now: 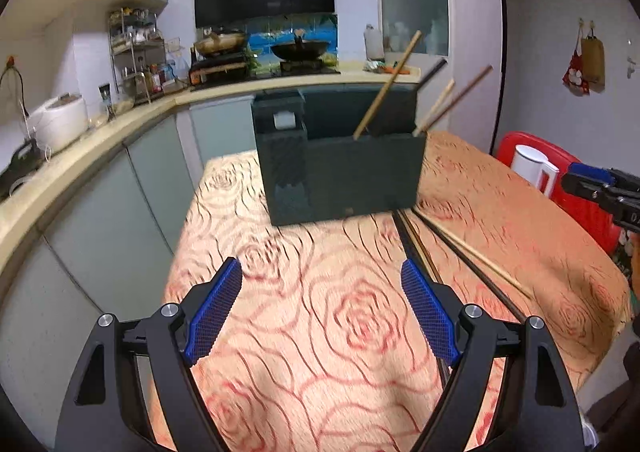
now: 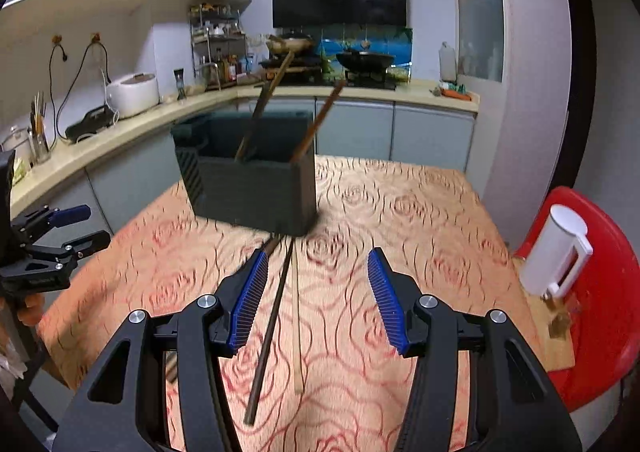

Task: Organize utensils
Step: 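Withdraw both open tools back toward the chopsticks on the table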

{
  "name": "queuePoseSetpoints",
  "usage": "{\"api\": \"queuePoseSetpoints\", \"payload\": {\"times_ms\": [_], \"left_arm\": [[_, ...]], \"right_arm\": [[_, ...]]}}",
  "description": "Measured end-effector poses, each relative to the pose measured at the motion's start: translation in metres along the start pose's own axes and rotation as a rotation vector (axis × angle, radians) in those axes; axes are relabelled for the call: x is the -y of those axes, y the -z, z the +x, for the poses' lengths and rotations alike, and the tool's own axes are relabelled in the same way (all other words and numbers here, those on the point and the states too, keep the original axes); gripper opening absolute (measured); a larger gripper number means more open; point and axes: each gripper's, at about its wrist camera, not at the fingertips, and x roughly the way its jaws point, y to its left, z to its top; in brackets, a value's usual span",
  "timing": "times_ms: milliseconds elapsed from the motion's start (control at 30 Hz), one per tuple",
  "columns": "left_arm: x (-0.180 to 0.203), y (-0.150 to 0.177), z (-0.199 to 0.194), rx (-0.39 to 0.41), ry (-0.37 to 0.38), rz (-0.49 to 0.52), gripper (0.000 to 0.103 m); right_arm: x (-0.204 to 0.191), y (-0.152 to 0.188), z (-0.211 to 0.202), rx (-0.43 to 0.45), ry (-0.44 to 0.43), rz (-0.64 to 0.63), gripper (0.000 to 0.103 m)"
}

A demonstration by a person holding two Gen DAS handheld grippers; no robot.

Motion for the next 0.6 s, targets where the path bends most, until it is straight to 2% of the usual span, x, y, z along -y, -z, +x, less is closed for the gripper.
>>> {"api": "queuePoseSetpoints", "payload": {"times_ms": [267, 600], "left_arm": [[0.005, 0.029, 0.001, -0.026, 0.013, -0.011, 0.079], [0.020, 0.052, 0.001, -0.051, 0.047, 0.023, 0.079]], "right_arm": [[-0.004, 0.032, 0.000, -0.033, 0.037, -0.025, 0.051], [-0.008, 0.043, 0.000, -0.039, 0.060, -0.047, 0.051]]}}
